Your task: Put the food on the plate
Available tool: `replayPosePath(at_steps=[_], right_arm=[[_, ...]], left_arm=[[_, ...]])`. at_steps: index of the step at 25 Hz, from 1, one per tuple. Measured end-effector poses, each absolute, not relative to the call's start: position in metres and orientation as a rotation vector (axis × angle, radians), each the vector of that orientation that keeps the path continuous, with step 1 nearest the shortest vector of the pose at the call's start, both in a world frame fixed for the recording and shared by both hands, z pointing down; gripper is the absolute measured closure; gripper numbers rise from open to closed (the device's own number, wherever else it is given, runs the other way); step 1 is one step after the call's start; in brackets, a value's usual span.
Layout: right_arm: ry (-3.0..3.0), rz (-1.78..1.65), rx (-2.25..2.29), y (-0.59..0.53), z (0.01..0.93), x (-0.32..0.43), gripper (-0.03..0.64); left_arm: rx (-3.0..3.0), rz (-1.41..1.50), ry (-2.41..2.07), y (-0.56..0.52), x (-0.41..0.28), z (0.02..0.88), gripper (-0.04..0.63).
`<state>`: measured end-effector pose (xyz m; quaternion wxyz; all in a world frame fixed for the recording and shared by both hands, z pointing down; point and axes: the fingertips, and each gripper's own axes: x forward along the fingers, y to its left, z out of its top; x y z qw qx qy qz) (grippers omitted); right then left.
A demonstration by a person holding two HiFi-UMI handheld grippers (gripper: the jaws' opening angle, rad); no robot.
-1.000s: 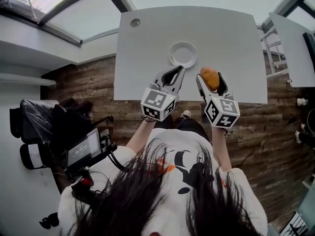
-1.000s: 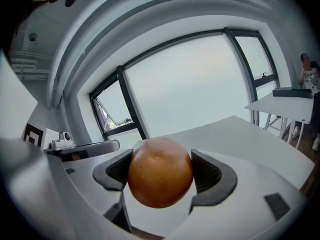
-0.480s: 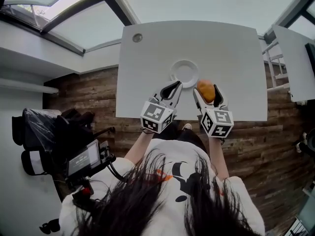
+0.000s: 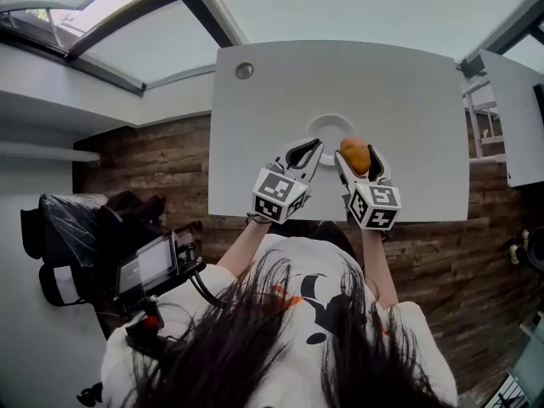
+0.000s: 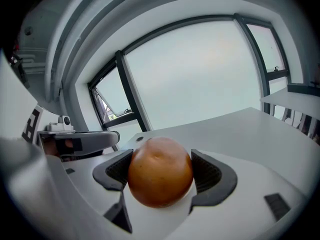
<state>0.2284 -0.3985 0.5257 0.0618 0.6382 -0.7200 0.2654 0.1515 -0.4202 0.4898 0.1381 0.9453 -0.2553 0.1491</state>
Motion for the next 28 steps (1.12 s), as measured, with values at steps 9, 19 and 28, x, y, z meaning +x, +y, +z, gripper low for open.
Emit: replayPosePath(at_steps=[9, 19, 28], right_arm=[[-2.206, 0.688, 1.775, -0.408, 0.569, 0.217, 0.245], [-2.167, 0.582, 1.635, -0.413, 0.601, 0.213, 0.245], [-2.104, 0.561, 1.573, -0.421, 0.619, 0.211, 0.245]], left_arm=[[2.737, 0.436, -0.681, -0.414, 0.163, 0.495, 0.589], [2.724, 0.451, -0.663, -0.406, 0.163, 0.500, 0.589], [2.699, 0.449, -0.676, -0.422, 0.158, 0.505, 0.589]])
